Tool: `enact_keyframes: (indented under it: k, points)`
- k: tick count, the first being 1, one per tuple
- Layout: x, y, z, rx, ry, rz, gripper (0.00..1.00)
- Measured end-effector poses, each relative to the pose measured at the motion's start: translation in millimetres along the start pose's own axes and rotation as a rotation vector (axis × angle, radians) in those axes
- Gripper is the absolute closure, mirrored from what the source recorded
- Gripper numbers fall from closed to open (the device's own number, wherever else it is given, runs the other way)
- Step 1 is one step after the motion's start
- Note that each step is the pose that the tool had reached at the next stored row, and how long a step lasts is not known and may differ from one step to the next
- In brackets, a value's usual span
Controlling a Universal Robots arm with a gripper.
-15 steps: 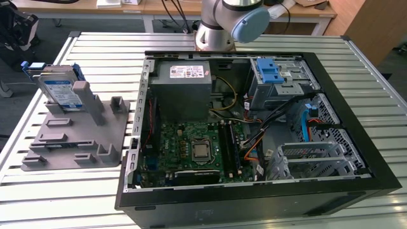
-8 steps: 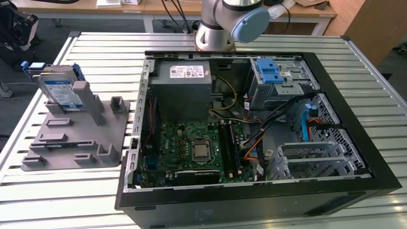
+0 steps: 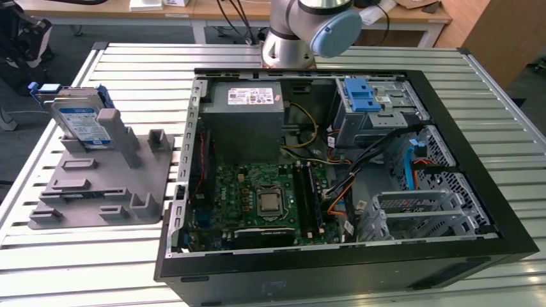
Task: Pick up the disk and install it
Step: 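Pick up the disk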
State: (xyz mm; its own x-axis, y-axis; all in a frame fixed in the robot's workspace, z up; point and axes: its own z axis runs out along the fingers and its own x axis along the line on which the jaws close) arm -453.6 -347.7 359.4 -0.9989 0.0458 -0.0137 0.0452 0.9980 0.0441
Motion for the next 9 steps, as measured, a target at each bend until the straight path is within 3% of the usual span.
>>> enact_keyframes:
  k: [9]
  points:
    - [0.0, 0.0, 0.1, -0.0019, 0.0061, -0.139, 0.89]
